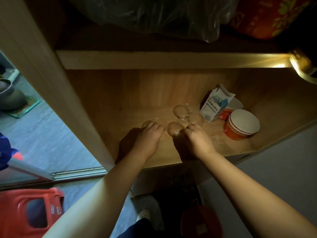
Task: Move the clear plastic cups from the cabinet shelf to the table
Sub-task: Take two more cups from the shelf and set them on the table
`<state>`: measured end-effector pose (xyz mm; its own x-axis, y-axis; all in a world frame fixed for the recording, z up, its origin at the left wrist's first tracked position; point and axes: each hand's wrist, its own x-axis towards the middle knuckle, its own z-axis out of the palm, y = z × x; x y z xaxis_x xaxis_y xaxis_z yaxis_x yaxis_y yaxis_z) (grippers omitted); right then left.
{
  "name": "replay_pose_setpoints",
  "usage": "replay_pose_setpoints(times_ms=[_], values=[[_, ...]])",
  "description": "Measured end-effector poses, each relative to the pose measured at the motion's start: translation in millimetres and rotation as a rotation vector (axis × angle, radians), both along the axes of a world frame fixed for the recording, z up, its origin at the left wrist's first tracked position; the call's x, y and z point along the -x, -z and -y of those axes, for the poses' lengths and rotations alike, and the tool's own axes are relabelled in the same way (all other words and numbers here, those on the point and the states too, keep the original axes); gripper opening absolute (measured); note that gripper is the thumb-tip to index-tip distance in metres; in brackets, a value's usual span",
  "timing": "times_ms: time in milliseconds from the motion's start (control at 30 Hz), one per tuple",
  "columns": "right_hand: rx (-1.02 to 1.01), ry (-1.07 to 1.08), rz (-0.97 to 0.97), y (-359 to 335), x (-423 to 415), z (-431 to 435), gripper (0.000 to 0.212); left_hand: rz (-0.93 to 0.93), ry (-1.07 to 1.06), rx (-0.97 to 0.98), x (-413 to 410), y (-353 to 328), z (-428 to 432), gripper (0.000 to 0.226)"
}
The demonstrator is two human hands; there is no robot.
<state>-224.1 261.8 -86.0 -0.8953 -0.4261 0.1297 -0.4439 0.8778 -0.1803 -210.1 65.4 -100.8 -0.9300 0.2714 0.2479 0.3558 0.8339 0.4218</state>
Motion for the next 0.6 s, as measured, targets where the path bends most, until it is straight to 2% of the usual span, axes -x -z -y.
replay_pose_setpoints(times_ms=[333, 467, 600], values=[[0.016, -0.054, 0.042, -2, -20, -3, 0.03, 0.027, 0.008, -0.007, -7, -9, -3, 0.023], [0.07, -0.041, 0.027, -12, -30, -2, 0.042, -0.044, -0.034, -0.034, -18, -17, -4, 0.022], [0.185, -0.106, -0.056, -28, -47, -2, 0.034, -0.145, -0.053, -0.016, -41, -35, -6, 0.017]])
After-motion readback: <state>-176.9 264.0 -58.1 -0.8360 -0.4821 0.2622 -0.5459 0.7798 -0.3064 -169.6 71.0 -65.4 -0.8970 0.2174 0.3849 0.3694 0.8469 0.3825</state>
